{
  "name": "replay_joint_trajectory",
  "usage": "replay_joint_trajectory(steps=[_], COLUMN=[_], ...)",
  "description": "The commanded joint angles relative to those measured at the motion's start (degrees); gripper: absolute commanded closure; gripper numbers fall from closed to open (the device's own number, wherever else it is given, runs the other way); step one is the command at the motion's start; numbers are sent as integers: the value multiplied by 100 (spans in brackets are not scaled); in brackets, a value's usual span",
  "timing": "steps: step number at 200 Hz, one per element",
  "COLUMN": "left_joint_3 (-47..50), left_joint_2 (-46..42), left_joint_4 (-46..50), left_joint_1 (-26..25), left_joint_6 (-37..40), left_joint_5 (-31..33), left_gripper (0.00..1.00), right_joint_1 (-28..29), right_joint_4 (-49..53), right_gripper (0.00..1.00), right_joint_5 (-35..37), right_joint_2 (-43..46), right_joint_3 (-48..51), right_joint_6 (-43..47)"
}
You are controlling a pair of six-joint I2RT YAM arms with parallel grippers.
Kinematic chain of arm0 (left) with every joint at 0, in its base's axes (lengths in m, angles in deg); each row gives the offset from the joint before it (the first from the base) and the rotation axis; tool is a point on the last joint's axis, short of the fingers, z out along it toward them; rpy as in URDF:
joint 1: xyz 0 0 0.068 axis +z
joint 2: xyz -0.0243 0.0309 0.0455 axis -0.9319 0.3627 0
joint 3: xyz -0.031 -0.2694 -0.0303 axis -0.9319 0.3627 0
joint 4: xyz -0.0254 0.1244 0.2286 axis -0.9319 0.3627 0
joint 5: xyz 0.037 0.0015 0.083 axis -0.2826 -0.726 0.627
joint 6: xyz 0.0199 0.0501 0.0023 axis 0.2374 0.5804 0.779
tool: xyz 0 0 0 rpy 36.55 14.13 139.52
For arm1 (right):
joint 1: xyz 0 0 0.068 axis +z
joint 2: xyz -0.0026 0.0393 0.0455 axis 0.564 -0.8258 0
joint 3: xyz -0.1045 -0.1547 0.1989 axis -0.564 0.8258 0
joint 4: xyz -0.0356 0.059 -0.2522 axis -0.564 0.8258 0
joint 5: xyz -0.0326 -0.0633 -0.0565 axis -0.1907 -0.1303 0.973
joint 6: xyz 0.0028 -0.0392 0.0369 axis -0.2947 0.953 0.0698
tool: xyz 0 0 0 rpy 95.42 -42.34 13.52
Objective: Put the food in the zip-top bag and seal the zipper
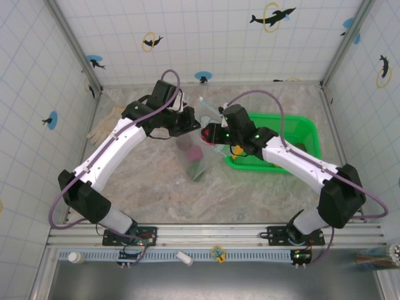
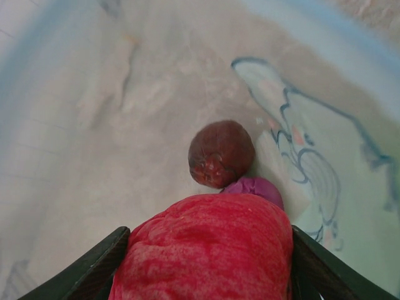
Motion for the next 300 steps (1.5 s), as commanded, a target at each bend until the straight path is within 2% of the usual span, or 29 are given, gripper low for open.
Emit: replay_joint_trajectory(steps=[1, 15, 37, 57, 115, 156, 182, 220, 229, 260, 278, 300], left_joint_3=[-111, -64, 6, 38, 39, 100, 134, 500, 622, 915, 974, 1096], left_joint_2=[-258, -324, -386, -396, -411, -361, -370, -473, -501, -481, -489, -545], left_joint_4=[143, 134, 134, 145, 294, 128, 64, -305, -436, -595, -618, -687], left_joint_1=[147, 217, 305, 351, 458, 457, 454, 455, 459, 443, 446, 445], left_joint_6=[3, 3, 12, -6, 55, -6, 2, -31, -32, 42, 83, 39], left_joint_5=[148, 154, 164, 195, 376, 216, 167, 28, 5, -68, -89, -119], left_gripper=[100, 100, 100, 100, 100, 100, 100, 100, 100, 100, 100, 100], right_joint_1=[248, 266, 223, 129, -417, -964, -1474, -2493, -2685, -2824, -3090, -3150], right_joint_4=[151, 164, 205, 215, -226, -79, 584, 2251, 2372, 2514, 2657, 2619], right_gripper=[31, 19, 12, 12, 18, 20, 22, 22, 22, 19, 18, 18], right_joint_5=[187, 178, 186, 62, -934, -941, -570, 565, 691, 1538, 1518, 1453], right_joint_2=[-151, -170, -135, -70, 551, 1267, 1688, 1718, 1674, 1312, 983, 820], right_joint_3=[-414, -467, -622, -754, -658, -191, 188, 463, 592, 723, 878, 1067], right_joint_6=[-32, -14, 108, 148, 362, 464, 498, 750, 866, 1183, 1198, 1305])
